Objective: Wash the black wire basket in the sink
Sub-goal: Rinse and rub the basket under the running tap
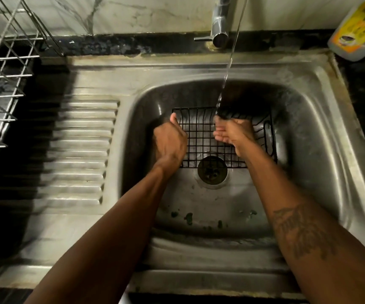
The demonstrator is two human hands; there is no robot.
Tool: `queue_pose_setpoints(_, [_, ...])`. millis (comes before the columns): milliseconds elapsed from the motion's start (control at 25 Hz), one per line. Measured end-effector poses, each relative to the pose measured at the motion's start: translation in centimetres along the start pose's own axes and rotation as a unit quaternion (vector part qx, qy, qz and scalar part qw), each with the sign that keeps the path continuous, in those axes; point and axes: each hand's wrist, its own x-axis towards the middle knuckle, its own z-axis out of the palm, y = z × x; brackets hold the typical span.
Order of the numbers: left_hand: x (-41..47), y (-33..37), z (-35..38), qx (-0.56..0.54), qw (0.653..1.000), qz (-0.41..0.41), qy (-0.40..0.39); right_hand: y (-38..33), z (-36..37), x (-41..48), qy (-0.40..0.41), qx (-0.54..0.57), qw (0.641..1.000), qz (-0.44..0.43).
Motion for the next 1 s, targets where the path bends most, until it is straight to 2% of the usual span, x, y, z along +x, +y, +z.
queue_pose_setpoints(80, [0.2, -0.4, 0.5, 0.005, 0.999, 0.038, 0.03, -0.7, 0.3, 0.6, -0.078, 0.105, 0.991, 0.01])
queue_pose_setpoints(160, [0.9, -0.7, 0.9, 0.038, 0.997, 0.042, 0.051, -0.8, 0.9, 0.7, -0.153, 0.143, 0.977, 0.028])
queue_pose_setpoints(320, [1.3, -0.3, 1.4, 0.077, 0.994, 0.062, 0.043, 0.6, 2.3, -1.6, -0.304, -0.025, 0.948, 0.091])
queue_pose_setpoints(400, [1.1, -0.2, 1.6, 0.063, 0.995, 0.065, 0.038, 0.1, 2.4, -1.2, -0.289, -0.002, 0.954, 0.079])
queue_pose_setpoints(520, [0.2, 0.3, 2.6, 0.06, 0.995, 0.072, 0.035, -0.7, 1.9, 0.7, -0.131, 0.13, 0.981, 0.05])
queue_pose_setpoints(560, [0.1, 0.3, 2.8, 0.059, 0.996, 0.067, 0.029, -0.5, 2.2, 0.8, -0.11, 0.148, 0.981, 0.051])
queue_pose_setpoints(600, [0.2, 0.3, 2.8, 0.049, 0.997, 0.053, 0.023, -0.2, 2.7, 0.3, -0.118, 0.14, 0.981, 0.06])
queue_pose_setpoints(720, [0.3, 0.2, 2.4, -0.019, 1.0, 0.009, 0.006, 0.6, 3.4, -1.3, -0.231, 0.051, 0.967, 0.092])
queue_pose_setpoints(800, [-0.2, 0.4, 2.4, -0.023, 1.0, 0.012, -0.001, 0.1, 3.3, -1.1, -0.195, 0.084, 0.973, 0.086])
queue_pose_setpoints(840, [-0.5, 0.7, 2.5, -0.015, 1.0, 0.021, -0.003, -0.3, 3.2, -1.1, -0.149, 0.111, 0.981, 0.063])
queue_pose_setpoints(880, [-0.6, 0.9, 2.5, -0.01, 1.0, 0.026, -0.006, -0.2, 3.3, -1.1, -0.092, 0.08, 0.992, 0.005])
queue_pose_setpoints(920, [-0.5, 1.0, 2.6, -0.01, 1.0, 0.026, -0.008, -0.2, 3.4, -1.6, -0.051, -0.036, 0.993, -0.098])
queue_pose_setpoints(960, [-0.3, 1.0, 2.8, -0.012, 1.0, 0.02, -0.01, 0.0, 3.5, -2.4, -0.051, -0.184, 0.957, -0.221])
queue_pose_setpoints(1000, [0.0, 0.9, 2.8, -0.013, 1.0, 0.01, -0.008, 0.5, 3.9, -3.1, -0.097, -0.295, 0.895, -0.32])
